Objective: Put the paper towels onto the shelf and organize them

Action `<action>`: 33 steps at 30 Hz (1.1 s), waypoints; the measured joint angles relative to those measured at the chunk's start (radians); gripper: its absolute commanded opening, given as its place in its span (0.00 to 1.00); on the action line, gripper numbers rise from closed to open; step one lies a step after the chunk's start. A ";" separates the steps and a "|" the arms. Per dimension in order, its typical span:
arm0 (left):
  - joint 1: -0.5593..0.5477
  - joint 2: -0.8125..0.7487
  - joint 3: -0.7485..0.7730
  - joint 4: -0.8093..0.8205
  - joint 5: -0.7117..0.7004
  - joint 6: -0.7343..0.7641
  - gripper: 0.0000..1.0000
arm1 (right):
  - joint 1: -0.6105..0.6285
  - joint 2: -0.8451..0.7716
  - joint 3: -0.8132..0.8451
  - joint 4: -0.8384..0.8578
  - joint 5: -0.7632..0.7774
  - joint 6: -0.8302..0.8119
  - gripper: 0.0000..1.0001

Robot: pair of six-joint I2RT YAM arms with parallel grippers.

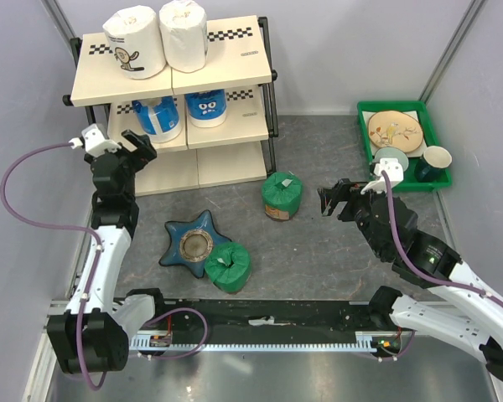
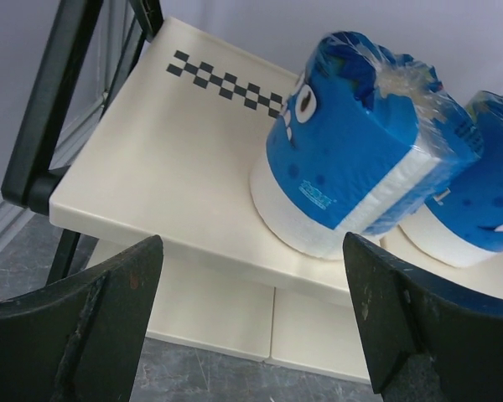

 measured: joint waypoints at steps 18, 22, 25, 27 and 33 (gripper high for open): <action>0.007 0.150 0.000 0.138 -0.060 -0.002 0.96 | 0.000 -0.003 -0.034 -0.013 0.022 0.019 0.90; 0.007 0.169 0.001 0.157 -0.056 -0.002 0.96 | 0.000 -0.005 -0.035 -0.013 0.023 0.021 0.90; 0.007 0.182 0.004 0.162 -0.051 -0.002 0.96 | 0.000 -0.005 -0.038 -0.015 0.023 0.021 0.90; 0.007 0.193 0.011 0.164 -0.047 -0.002 0.96 | 0.000 -0.006 -0.041 -0.015 0.023 0.021 0.90; 0.007 0.225 0.037 0.169 -0.026 -0.004 0.96 | 0.000 -0.011 -0.045 -0.018 0.023 0.021 0.91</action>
